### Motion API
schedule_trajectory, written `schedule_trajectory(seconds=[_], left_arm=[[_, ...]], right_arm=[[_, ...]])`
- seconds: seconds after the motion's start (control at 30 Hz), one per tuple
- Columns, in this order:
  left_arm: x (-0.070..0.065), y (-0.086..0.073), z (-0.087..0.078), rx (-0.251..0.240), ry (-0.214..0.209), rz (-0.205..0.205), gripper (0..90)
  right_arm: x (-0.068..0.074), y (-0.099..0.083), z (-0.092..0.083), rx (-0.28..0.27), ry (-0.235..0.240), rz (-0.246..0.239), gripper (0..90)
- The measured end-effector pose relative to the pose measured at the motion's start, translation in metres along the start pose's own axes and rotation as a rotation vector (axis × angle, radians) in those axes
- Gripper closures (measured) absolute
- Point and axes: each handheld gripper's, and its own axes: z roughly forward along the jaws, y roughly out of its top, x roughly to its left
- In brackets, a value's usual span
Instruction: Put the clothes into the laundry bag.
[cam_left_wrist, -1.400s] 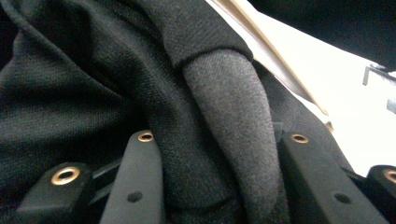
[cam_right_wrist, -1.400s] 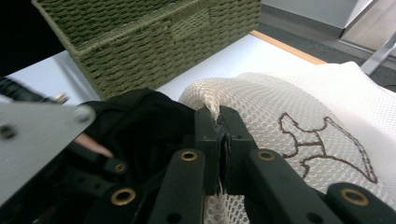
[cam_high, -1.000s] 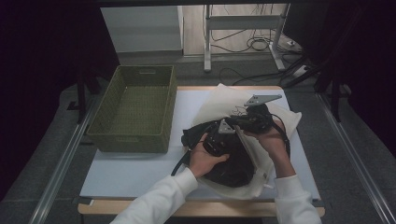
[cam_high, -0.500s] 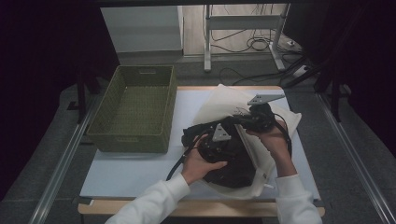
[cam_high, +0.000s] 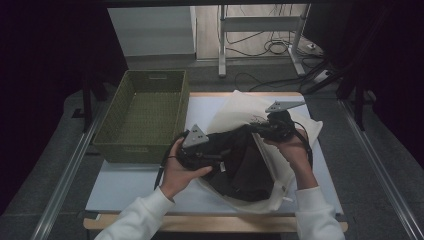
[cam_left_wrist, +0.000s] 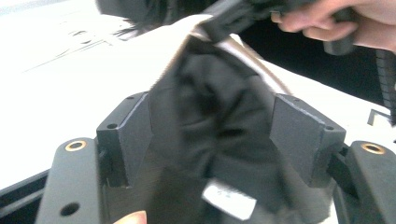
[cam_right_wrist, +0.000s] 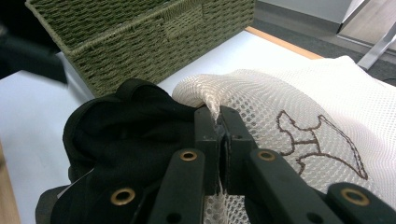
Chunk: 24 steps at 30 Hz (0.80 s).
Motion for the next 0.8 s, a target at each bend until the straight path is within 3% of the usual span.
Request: schedule_trajectory(seconds=[0.17,0.3,0.37,0.53,0.67,0.8], left_arm=[[0.023,-0.009,0.014,0.072,0.026,-0.039,27.7],[0.035,-0.021,0.035,0.167,-0.016,-0.104,26.8],[0.035,-0.027,0.042,0.196,-0.04,-0.119,33.6],[0.02,-0.034,0.046,0.215,-0.053,-0.058,60.4],[0.008,-0.036,0.051,0.239,-0.096,-0.023,71.5],[-0.001,-0.039,0.058,0.25,-0.107,-0.01,77.0]], right_arm=[[0.0,0.0,0.0,0.001,0.0,-0.001,86.9],[0.0,0.0,0.0,0.001,0.001,-0.001,87.0],[0.0,0.0,0.0,0.002,0.002,-0.002,86.9],[0.0,0.0,0.0,0.005,0.003,-0.004,86.9],[0.001,0.0,0.0,0.003,0.001,-0.005,86.9],[0.002,0.001,-0.001,0.004,0.0,-0.008,86.9]])
